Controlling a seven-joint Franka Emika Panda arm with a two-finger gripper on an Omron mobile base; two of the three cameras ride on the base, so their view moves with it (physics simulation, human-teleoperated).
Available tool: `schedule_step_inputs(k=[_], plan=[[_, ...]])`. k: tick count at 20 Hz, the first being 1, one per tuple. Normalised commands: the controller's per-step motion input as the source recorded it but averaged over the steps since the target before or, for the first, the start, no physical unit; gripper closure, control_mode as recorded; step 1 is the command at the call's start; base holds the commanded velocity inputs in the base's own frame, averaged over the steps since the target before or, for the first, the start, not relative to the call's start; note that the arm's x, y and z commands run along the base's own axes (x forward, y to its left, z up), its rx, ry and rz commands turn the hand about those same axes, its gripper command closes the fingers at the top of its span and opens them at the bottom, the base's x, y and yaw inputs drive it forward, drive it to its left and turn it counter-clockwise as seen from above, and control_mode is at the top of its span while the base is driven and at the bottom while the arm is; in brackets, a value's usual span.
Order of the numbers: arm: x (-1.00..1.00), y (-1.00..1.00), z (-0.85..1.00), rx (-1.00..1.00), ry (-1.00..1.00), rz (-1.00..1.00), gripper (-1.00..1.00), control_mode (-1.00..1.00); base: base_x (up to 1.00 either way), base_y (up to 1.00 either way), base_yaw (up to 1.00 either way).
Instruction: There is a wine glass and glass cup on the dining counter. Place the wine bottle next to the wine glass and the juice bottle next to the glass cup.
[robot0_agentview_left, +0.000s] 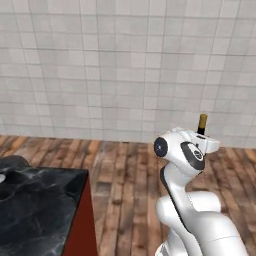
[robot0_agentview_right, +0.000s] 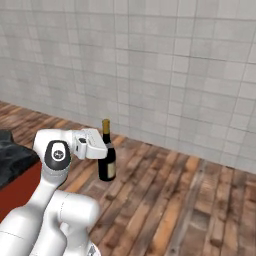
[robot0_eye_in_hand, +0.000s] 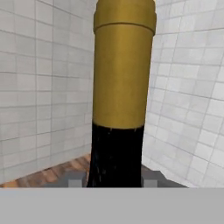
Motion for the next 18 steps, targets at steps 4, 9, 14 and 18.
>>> schedule_step_inputs(k=[4, 9, 14, 18], plan=[[0.00, 0.00, 0.00, 0.00, 0.00, 0.00, 1.00, 1.00, 0.73, -0.38, 0.20], [0.00, 0.00, 0.00, 0.00, 0.00, 0.00, 1.00, 1.00, 0.72, -0.33, 0.27], [0.00, 0.00, 0.00, 0.00, 0.00, 0.00, 1.00, 1.00, 0.71, -0.29, 0.33], [0.00, 0.00, 0.00, 0.00, 0.00, 0.00, 1.00, 1.00, 0.70, -0.27, 0.36]])
